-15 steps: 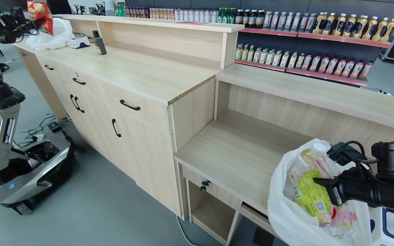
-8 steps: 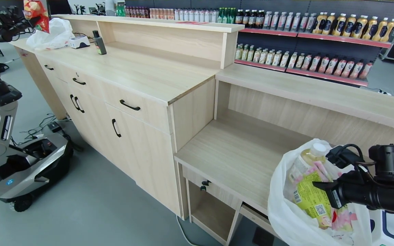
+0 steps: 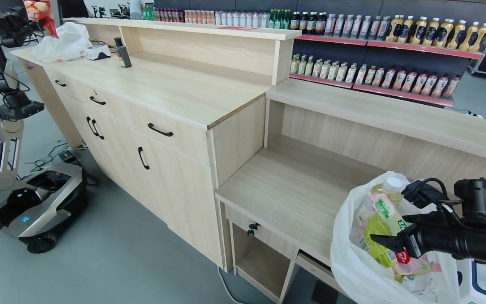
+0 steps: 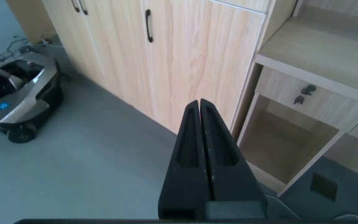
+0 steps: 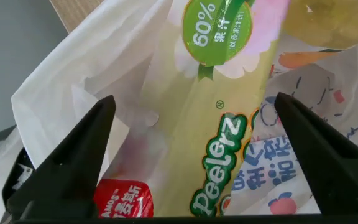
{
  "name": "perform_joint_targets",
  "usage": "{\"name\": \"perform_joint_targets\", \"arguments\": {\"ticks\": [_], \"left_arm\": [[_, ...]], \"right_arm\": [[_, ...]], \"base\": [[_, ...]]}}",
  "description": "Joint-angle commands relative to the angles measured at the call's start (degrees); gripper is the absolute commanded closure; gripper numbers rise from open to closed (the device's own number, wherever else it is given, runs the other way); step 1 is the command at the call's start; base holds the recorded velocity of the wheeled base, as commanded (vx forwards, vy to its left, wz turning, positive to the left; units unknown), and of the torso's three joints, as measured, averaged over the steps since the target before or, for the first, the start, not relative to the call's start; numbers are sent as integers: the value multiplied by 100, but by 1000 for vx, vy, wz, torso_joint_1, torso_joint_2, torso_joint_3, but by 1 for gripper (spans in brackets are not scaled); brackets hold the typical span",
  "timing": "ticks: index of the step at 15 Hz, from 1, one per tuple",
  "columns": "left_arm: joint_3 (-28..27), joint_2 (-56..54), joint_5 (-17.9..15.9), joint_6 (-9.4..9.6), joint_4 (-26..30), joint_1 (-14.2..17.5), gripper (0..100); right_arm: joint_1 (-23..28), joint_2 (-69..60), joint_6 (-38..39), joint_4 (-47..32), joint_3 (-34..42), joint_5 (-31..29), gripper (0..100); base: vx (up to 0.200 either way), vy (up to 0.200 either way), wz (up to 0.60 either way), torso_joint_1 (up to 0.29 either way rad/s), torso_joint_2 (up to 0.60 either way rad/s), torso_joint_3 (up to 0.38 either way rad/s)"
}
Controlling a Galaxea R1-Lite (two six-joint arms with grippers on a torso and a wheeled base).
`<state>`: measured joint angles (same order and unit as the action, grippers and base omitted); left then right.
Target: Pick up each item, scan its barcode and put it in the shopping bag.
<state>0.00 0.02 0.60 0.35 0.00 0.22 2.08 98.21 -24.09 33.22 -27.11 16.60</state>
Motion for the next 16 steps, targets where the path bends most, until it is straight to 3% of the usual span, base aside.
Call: {"name": "perform_joint_targets", "arguments": {"ticks": [1,6,10,13,14,16], "left_arm": [[0,-2,2,0,0,4,100],[0,-2,2,0,0,4,100],[0,-2,2,0,0,4,100],[0,-2,2,0,0,4,100],[0,-2,2,0,0,4,100],[0,-2,2,0,0,4,100]], "right_arm": [[-77,-539,-17,-35,-49,89,0],[-384,-1972,-245,44,-57,168,0],[213,-2447,-1177,607,92,89,0],[433,-2499,-1326,870,4,54,0],[486,-2499,-1300,870,-31,-70,0],[416,-2491,-755,914,-180,-887,0]], "base": [[0,0,0,0,0,0],[0,0,0,0,0,0],[0,0,0,0,0,0],[0,0,-600,1,1,4],[0,0,-600,-2,2,7],[0,0,-600,-2,0,2]]}}
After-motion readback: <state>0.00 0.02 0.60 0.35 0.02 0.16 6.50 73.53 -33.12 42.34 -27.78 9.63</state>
